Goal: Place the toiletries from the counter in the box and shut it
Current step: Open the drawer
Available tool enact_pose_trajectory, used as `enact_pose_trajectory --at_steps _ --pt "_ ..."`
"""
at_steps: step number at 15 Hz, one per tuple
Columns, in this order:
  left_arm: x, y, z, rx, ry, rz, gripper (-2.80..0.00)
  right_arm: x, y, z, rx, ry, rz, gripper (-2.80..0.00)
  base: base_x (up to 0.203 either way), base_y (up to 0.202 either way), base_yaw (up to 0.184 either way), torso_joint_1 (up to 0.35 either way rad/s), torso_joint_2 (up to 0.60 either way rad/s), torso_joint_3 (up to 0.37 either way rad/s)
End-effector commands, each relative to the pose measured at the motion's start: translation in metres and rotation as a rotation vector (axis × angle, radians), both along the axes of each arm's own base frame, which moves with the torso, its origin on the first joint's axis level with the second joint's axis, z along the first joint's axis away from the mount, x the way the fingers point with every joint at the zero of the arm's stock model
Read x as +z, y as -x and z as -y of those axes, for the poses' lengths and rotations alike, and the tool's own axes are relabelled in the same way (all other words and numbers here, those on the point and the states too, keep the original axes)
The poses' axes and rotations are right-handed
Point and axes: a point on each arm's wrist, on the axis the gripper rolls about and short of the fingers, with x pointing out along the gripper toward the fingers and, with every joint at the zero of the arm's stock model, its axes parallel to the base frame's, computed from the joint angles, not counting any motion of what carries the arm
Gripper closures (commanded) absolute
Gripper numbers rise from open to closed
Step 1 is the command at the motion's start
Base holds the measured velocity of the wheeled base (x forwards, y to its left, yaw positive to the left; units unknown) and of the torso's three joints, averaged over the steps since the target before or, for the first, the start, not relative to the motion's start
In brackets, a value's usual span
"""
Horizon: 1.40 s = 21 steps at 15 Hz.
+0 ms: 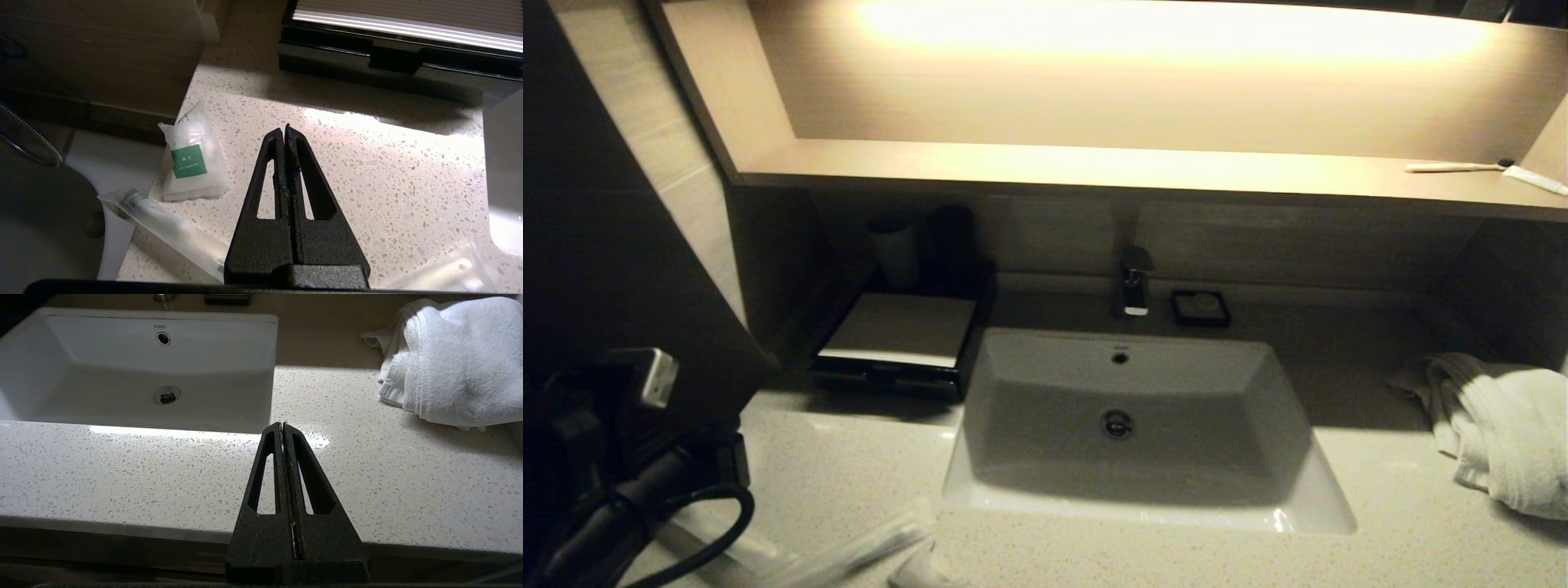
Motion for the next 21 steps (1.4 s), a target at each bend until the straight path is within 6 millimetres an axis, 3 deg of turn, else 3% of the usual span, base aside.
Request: enact_pose_trajectory --at_steps 1,6,12,21 --pt "-0.001 -0.003 0.0 -0.006 0.002 -0.005 0.0 0.0 0.0 0.0 0.001 0.0 0.0 0.0 0.0 0.0 0.0 0.0 0.0 0.0" --pt "-0.003 -0.028 0.008 -0.119 0.071 -0.027 0.0 0.0 0.0 0.0 0.001 0.0 0.0 0.0 0.0 0.0 0.0 0.0 0.0 0.0" --pt "-0.021 -0.067 0.029 -0.212 0.086 -0.093 0.0 0.0 0.0 0.0 0.0 0.0 0.0 0.0 0.0 0.0 0.0 0.0 0.0 0.0" --pt "-0.038 -0.092 0.051 -0.279 0.077 -0.094 0.0 0.0 0.0 0.0 0.001 0.0 0.0 0.0 0.0 0.0 0.0 0.0 0.0 0.0"
